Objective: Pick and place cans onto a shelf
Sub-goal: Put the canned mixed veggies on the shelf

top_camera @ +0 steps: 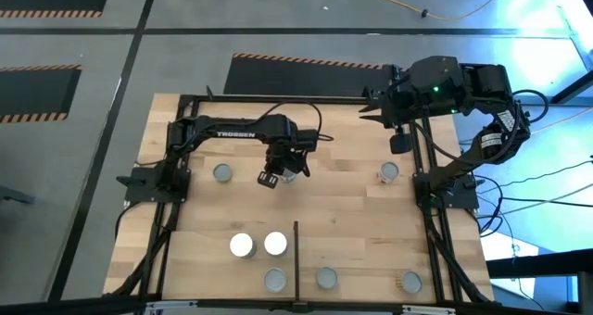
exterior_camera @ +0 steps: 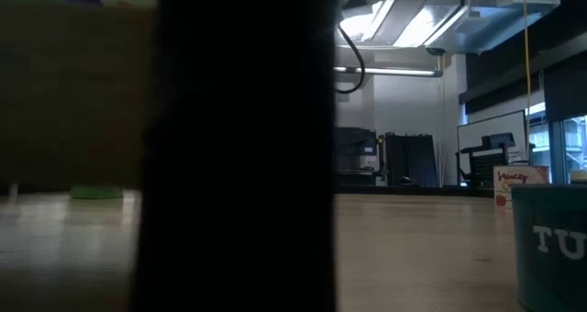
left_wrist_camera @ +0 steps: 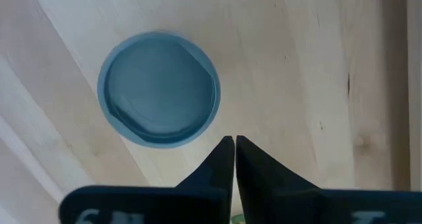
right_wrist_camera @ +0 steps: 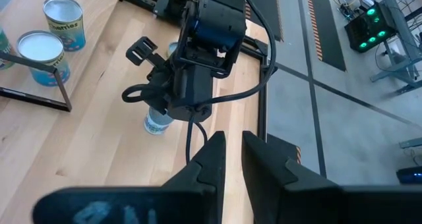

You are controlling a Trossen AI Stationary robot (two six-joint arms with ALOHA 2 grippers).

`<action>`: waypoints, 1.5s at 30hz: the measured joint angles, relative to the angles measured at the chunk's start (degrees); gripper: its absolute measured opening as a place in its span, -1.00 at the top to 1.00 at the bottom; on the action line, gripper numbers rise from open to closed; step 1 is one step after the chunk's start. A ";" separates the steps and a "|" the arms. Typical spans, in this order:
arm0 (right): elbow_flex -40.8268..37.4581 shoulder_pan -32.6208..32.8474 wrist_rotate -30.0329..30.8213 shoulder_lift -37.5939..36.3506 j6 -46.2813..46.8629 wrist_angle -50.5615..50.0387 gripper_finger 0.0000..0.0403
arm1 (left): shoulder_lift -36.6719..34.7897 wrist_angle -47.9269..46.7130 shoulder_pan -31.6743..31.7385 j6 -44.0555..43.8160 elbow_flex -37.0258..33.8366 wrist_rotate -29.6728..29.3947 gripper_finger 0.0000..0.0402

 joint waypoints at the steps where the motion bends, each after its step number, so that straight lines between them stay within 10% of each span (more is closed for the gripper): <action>1: 0.00 0.00 0.00 0.00 0.13 0.00 0.74 | 0.00 -0.06 0.00 0.02 0.00 0.00 0.92; 30: -0.02 -0.01 0.00 0.00 0.19 0.11 0.74 | -0.02 8.64 -0.17 8.00 -4.07 6.55 0.70; 45: -0.02 -0.02 0.00 0.02 0.19 0.11 0.74 | -0.43 8.03 -1.24 6.74 -4.06 0.79 0.70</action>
